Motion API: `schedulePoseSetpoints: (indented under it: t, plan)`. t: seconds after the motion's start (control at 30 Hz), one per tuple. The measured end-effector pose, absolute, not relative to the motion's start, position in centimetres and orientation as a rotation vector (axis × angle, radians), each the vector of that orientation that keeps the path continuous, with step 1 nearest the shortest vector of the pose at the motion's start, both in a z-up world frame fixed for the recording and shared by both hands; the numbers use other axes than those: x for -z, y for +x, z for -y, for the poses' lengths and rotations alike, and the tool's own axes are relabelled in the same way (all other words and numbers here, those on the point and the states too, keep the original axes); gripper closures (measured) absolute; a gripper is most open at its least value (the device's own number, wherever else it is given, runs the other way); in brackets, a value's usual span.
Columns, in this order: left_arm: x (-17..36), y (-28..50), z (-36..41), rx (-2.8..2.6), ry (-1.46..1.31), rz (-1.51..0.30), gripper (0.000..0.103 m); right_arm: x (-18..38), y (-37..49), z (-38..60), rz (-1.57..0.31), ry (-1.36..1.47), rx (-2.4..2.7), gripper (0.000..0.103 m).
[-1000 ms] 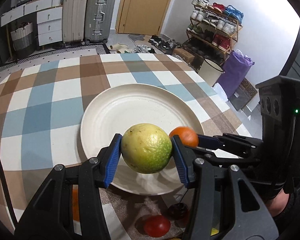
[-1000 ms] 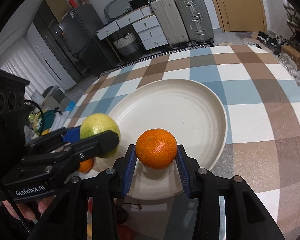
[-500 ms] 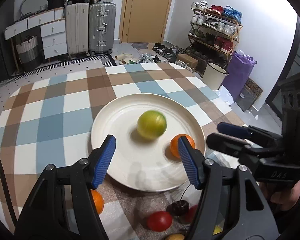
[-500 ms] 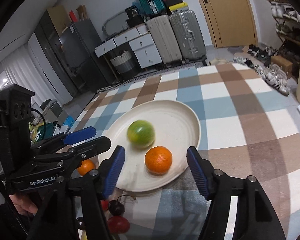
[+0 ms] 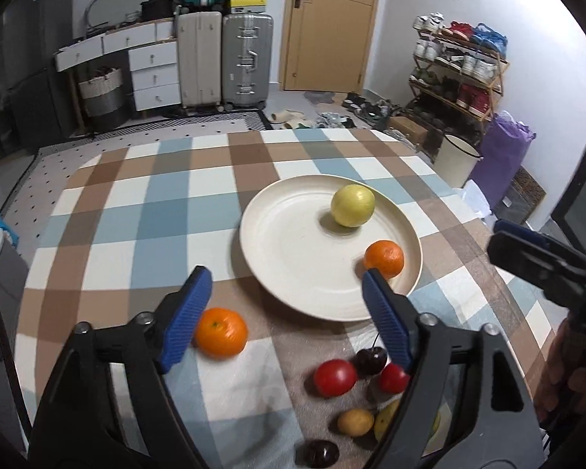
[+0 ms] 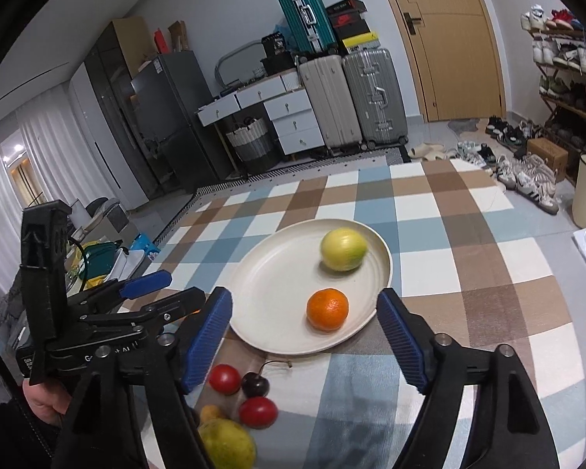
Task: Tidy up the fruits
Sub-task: 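Withdraw both tools from the plate back toward the remaining fruits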
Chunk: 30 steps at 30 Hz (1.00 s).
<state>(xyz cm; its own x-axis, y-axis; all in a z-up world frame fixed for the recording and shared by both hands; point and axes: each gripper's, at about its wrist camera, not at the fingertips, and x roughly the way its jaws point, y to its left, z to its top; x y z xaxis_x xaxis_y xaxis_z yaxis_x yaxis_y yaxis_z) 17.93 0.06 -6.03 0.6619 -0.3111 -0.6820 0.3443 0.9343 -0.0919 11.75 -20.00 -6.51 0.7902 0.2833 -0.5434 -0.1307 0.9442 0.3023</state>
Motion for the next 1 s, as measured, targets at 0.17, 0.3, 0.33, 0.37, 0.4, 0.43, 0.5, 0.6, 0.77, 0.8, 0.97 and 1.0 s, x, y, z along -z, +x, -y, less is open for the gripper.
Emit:
schedulePoseSetpoints:
  t: [0.17,0.3,0.33,0.37,0.4,0.43,0.5,0.6,0.77,0.8,0.97,1.0]
  plan:
    - [5.1,15.9,-0.8,0.355,0.050,-0.747,0.021,5.6,10.1,19.8,-0.610,0.235,-0.240,0.015]
    - [4.6,14.2,-1.6,0.331,0.047,-0.743,0.018,4.8,8.9,19.9,-0.599,0.228,-0.236,0.013]
    - [4.5,13.9,-1.7,0.326,0.047,-0.740,0.018,4.7,8.5,19.9,-0.594,0.224,-0.234,0.012]
    - [4.4,13.5,-1.9,0.324,0.046,-0.739,0.017,4.5,8.3,19.9,-0.592,0.221,-0.231,0.010]
    - [4.3,13.1,-2.1,0.321,0.044,-0.738,0.016,4.4,8.0,19.9,-0.589,0.216,-0.226,0.009]
    - [4.2,12.9,-2.2,0.314,0.041,-0.736,0.015,4.3,7.7,19.9,-0.587,0.212,-0.219,0.009]
    - [3.9,12.1,-2.6,0.301,0.035,-0.728,0.010,4.2,7.1,19.9,-0.591,0.215,-0.212,0.007]
    - [3.6,10.9,-3.0,0.290,0.037,-0.712,0.004,4.0,6.5,19.7,-0.593,0.212,-0.220,0.007]
    - [3.3,9.0,-3.4,0.273,0.052,-0.693,0.001,3.9,5.3,19.0,-0.590,0.203,-0.237,0.004]
    - [3.3,8.8,-3.4,0.269,0.060,-0.688,0.001,4.0,5.1,18.9,-0.593,0.206,-0.241,0.004]
    - [3.6,7.1,-3.4,0.265,0.083,-0.678,0.001,5.1,4.1,18.1,-0.621,0.226,-0.264,0.002]
    - [3.7,6.8,-3.3,0.265,0.083,-0.681,0.001,5.3,4.0,17.9,-0.630,0.223,-0.267,0.002]
